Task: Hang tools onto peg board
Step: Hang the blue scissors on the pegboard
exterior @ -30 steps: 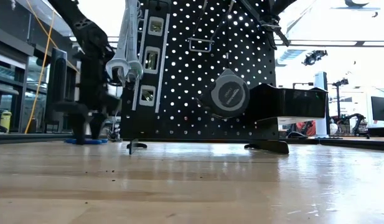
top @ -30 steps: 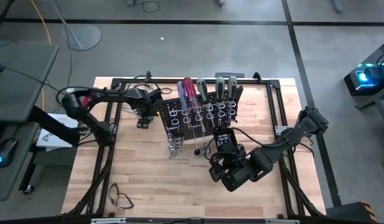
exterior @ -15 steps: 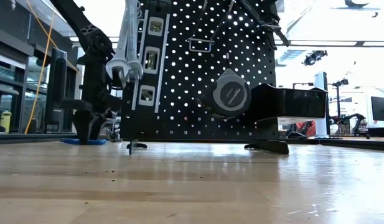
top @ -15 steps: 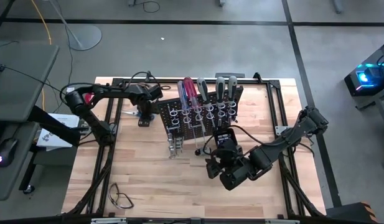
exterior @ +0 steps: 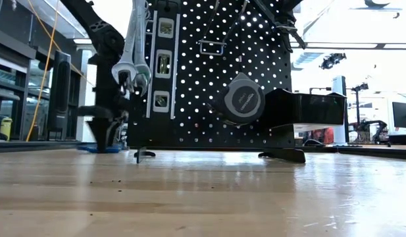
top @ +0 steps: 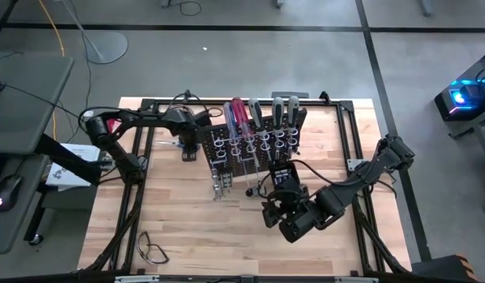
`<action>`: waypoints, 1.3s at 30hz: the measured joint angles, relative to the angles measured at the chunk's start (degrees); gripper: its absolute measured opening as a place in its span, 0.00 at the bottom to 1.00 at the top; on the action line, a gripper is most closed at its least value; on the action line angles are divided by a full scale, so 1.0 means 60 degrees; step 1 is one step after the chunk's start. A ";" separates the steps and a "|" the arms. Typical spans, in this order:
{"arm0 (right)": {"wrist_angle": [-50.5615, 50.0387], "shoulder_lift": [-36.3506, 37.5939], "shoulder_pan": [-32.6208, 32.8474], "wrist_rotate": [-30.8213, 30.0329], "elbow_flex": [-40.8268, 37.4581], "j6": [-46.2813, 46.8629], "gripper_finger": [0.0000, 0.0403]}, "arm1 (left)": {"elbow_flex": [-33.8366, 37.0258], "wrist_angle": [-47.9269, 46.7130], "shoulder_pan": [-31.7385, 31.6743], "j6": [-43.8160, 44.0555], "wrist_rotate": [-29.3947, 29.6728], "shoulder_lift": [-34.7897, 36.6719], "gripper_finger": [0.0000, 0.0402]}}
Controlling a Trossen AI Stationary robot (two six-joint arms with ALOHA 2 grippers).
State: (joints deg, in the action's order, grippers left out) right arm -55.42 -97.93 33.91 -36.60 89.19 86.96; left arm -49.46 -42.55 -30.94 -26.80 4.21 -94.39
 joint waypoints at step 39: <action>-0.0075 -0.0004 -0.0025 -0.0138 0.0000 -0.0404 0.62 | -0.0547 0.0926 0.0425 0.2680 -0.0125 -0.0709 0.35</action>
State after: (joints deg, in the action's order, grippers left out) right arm -55.87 -97.95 33.76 -37.43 89.19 84.53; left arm -52.75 -36.99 -28.39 -10.72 3.46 -98.65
